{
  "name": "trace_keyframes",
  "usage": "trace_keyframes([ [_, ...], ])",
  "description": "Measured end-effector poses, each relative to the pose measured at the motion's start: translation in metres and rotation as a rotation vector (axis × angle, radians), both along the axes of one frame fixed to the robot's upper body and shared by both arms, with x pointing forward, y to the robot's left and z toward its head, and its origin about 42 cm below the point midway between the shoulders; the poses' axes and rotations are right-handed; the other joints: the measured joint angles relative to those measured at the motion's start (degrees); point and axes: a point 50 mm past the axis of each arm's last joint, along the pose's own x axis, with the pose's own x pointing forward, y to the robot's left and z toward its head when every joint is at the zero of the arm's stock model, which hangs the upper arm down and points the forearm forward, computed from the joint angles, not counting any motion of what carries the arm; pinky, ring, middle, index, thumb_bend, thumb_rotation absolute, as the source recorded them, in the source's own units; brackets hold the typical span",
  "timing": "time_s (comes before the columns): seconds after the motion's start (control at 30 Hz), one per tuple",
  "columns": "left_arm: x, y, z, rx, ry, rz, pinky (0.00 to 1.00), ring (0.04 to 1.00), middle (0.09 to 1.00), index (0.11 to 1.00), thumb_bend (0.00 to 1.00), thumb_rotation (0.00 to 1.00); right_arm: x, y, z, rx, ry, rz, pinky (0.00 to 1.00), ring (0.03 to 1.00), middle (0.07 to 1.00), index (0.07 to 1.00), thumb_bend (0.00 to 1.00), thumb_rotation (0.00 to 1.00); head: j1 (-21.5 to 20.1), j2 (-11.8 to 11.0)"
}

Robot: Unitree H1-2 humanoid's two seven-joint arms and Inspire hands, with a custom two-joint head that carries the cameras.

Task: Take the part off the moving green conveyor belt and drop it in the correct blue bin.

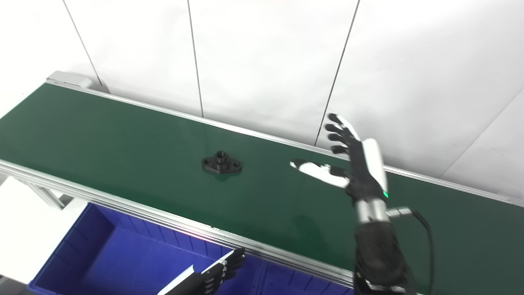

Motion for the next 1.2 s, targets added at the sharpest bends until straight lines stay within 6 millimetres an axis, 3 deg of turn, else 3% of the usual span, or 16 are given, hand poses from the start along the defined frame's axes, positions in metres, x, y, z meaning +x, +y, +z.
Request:
trace_keyframes([
  [0.27, -0.008, 0.004, -0.001, -0.039, 0.027, 0.005, 1.00, 1.000, 1.000, 1.000, 0.87, 0.57, 0.031, 0.040, -0.026, -0.341, 0.026, 0.067, 0.58, 0.730, 0.802, 0.876, 1.00, 0.49, -1.5, -0.8],
  [0.4, -0.016, 0.005, 0.003, -0.042, 0.031, 0.008, 1.00, 1.000, 1.000, 1.000, 0.88, 0.59, 0.040, 0.052, -0.027, -0.308, 0.052, 0.057, 0.50, 0.678, 0.789, 0.878, 1.00, 0.48, -1.8, -0.1],
  [0.5, -0.018, 0.004, 0.006, -0.036, 0.030, -0.005, 1.00, 1.000, 1.000, 1.000, 0.88, 0.60, 0.043, 0.068, -0.032, -0.308, 0.081, 0.063, 0.51, 0.675, 0.804, 0.884, 1.00, 0.50, -1.5, 0.0],
  [0.57, -0.019, 0.002, 0.007, -0.026, 0.027, -0.011, 1.00, 1.000, 1.000, 1.000, 0.88, 0.60, 0.043, 0.078, -0.039, -0.429, 0.064, 0.094, 0.54, 0.677, 0.798, 0.892, 1.00, 0.51, -1.3, 0.1],
  [0.63, -0.021, 0.001, 0.009, -0.028, 0.023, -0.013, 1.00, 1.000, 1.000, 1.000, 0.89, 0.60, 0.040, 0.087, -0.044, -0.642, -0.007, 0.152, 0.57, 0.703, 0.784, 0.876, 1.00, 0.44, -1.1, 0.0],
  [0.73, -0.024, -0.002, 0.010, -0.037, 0.027, -0.014, 1.00, 1.000, 1.000, 1.000, 0.89, 0.58, 0.047, 0.086, -0.044, -0.872, -0.097, 0.200, 0.57, 0.697, 0.775, 0.850, 1.00, 0.41, -1.0, -0.3],
  [0.8, -0.027, -0.003, 0.010, -0.041, 0.034, -0.013, 1.00, 1.000, 1.000, 1.000, 0.89, 0.58, 0.054, 0.084, -0.037, -0.929, -0.126, 0.194, 0.56, 0.698, 0.783, 0.848, 1.00, 0.41, -0.6, -0.4],
  [1.1, -0.032, -0.008, 0.010, -0.052, 0.042, -0.027, 1.00, 1.000, 1.000, 1.000, 0.91, 0.59, 0.072, 0.084, -0.030, -0.834, 0.006, 0.164, 0.56, 0.677, 0.776, 0.858, 1.00, 0.43, 0.2, 0.3],
  [1.2, -0.036, -0.009, 0.010, -0.055, 0.053, -0.030, 1.00, 1.000, 1.000, 1.000, 0.91, 0.59, 0.079, 0.084, -0.028, -0.882, 0.001, 0.162, 0.50, 0.631, 0.751, 0.847, 1.00, 0.42, 0.4, 0.3],
])
